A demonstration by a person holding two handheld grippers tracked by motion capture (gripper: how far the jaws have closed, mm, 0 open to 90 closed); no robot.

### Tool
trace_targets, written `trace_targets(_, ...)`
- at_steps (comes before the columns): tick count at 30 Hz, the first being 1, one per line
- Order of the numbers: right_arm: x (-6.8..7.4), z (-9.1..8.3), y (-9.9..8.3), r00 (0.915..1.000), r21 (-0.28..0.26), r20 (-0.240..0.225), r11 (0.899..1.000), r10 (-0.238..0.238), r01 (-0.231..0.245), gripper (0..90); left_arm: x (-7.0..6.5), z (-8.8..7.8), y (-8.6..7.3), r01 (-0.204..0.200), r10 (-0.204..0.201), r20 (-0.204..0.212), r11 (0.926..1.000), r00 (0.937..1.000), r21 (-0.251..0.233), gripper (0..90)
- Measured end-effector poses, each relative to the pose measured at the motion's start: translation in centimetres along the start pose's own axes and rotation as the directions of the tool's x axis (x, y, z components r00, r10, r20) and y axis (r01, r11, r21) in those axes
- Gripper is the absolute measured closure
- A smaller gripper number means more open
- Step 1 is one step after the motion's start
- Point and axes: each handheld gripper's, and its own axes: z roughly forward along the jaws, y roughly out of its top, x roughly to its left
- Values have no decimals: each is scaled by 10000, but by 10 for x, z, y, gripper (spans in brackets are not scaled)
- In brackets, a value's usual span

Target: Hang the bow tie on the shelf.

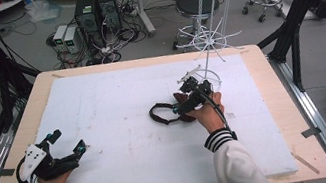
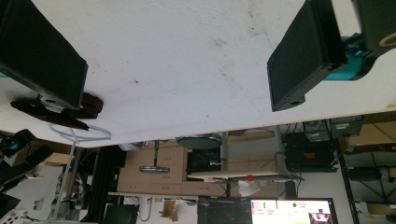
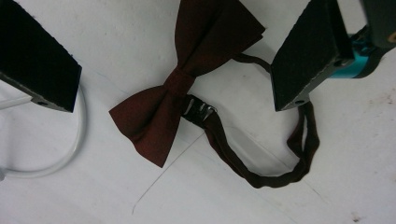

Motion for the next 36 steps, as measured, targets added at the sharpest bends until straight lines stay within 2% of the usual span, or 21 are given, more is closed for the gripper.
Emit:
trace_targets(7, -3, 9, 0, 10000, 144, -66, 9999, 36, -35, 13, 0, 0, 0, -1, 1, 7, 10000, 10000, 7, 55)
trace_targets(8, -2, 12, 0, 9999, 268, 142, 9996, 84, -88, 13, 0, 0, 0, -2, 2, 1, 10000, 10000, 0, 55)
trace_targets(11, -2, 14, 0, 9997, 252, 199, 9996, 141, -146, 13, 0, 0, 0, 1, -1, 4, 10000, 10000, -8, 54)
trace_targets(12, -2, 16, 1, 9996, 209, 215, 9997, 156, -160, 57, 0, 0, 0, -1, 1, 10, 10000, 10000, 6, 54)
trace_targets(13, -2, 17, 1, 9997, 240, 158, 9996, 175, -178, 64, 0, 0, 0, -5, 5, 14, 10000, 10000, 5, 54)
trace_targets(16, -2, 19, 0, 9988, 275, 369, 9991, 325, -335, 64, 0, 0, 0, -4, 4, 15, 10000, 10000, 5, 55)
trace_targets(19, -2, 21, -1, 9982, 340, 422, 9984, 429, -444, 64, 0, 0, 0, -1, 1, 17, 10000, 10000, 5, 55)
trace_targets(20, -3, 23, -1, 9975, 412, 376, 9973, 597, -612, 65, 0, 0, 0, 2, -2, 20, 10000, 10000, -1, 55)
trace_targets(22, -4, 24, -1, 9977, 394, 428, 9978, 521, -538, 66, 0, 0, 0, 4, -4, 18, 10000, 10000, 4, 54)
trace_targets(23, -3, 24, -2, 9964, 493, 458, 9961, 707, -730, 82, 0, 0, 0, 2, -2, 21, 10000, 10000, 1, 54)
trace_targets(24, -6, 26, -3, 9976, 404, 332, 9972, 613, -626, 175, 0, 0, 0, 6, -6, 14, 10000, 10000, -17, 55)
trace_targets(26, -6, 26, -3, 9972, 408, 264, 9967, 696, -706, 184, 0, 0, 0, 0, 0, 21, 10000, 10000, 4, 55)
trace_targets(27, -6, 28, -4, 9953, 527, 355, 9944, 897, -915, 184, 0, 0, 0, -1, 1, 24, 10000, 10000, -3, 54)
trace_targets(31, -7, 32, -5, 9943, 606, 244, 9926, 1038, -1051, 212, 0, 0, 0, 2, -2, 19, 10000, 10000, 4, 55)
trace_targets(32, -7, 33, -5, 9940, 667, 212, 9918, 1077, -1089, 254, 0, 0, 0, 7, -7, 10, 10000, 10000, -12, 55)
trace_targets(34, -7, 33, -5, 9933, 640, 184, 9913, 1138, -1147, 268, 0, 0, 0, 12, -12, 20, 10000, 10000, -1, 55)
trace_targets(35, -8, 34, -6, 9925, 661, 79, 9903, 1220, -1223, 337, 0, 0, 0, 13, -13, 24, 10000, 10000, 5, 54)
trace_targets(36, -8, 34, -6, 9916, 706, 9, 9892, 1291, -1288, 351, 0, 0, 0, 16, -16, 23, 10000, 10000, -3, 55)
